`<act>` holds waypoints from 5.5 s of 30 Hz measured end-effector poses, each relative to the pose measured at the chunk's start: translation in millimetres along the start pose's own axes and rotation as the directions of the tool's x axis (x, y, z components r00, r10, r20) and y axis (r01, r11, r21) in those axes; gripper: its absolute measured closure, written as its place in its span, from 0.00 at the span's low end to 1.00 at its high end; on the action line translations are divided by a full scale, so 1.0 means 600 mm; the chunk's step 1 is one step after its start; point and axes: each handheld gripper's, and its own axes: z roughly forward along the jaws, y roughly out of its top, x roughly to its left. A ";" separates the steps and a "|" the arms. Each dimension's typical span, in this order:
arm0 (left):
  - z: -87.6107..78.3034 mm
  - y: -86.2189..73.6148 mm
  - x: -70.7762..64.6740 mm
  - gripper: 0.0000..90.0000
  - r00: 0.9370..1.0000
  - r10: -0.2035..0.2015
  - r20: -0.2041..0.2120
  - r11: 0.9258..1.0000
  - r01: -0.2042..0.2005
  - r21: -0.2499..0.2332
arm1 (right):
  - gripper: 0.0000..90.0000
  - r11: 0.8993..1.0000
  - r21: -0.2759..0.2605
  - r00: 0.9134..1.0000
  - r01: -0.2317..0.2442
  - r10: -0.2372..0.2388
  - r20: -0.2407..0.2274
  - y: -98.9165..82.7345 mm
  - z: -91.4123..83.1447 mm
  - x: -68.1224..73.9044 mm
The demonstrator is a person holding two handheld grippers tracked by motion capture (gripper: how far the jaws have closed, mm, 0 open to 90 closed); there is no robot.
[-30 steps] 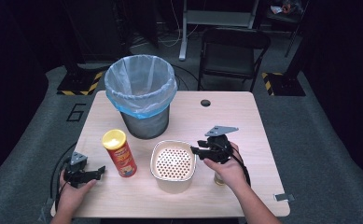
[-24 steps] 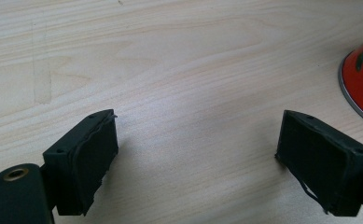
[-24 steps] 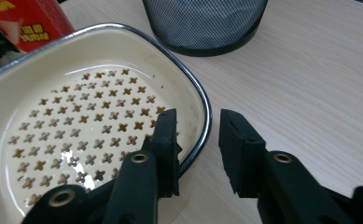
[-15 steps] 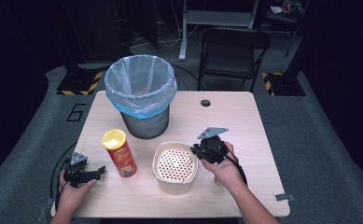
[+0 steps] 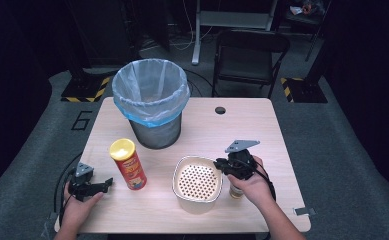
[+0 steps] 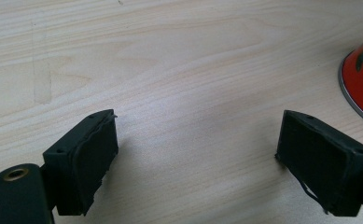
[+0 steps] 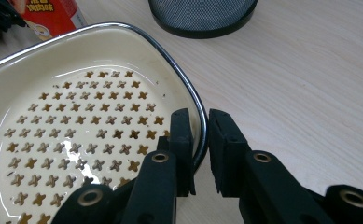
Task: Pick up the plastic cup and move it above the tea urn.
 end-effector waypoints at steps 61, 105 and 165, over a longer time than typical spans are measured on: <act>0.000 0.000 0.000 0.13 1.000 -0.001 0.000 1.000 0.001 0.000 | 0.31 0.993 -0.078 0.966 -0.086 0.102 0.237 -0.166 0.000 0.007; 0.000 0.000 0.000 0.13 1.000 0.000 0.000 1.000 0.000 -0.001 | 0.44 0.993 -0.098 0.985 0.070 -0.054 0.163 -0.148 -0.015 -0.015; 0.000 0.001 0.000 0.13 1.000 -0.005 0.005 1.000 0.005 0.005 | 0.46 0.679 -0.160 0.691 0.716 -0.658 0.299 0.036 -0.006 -0.026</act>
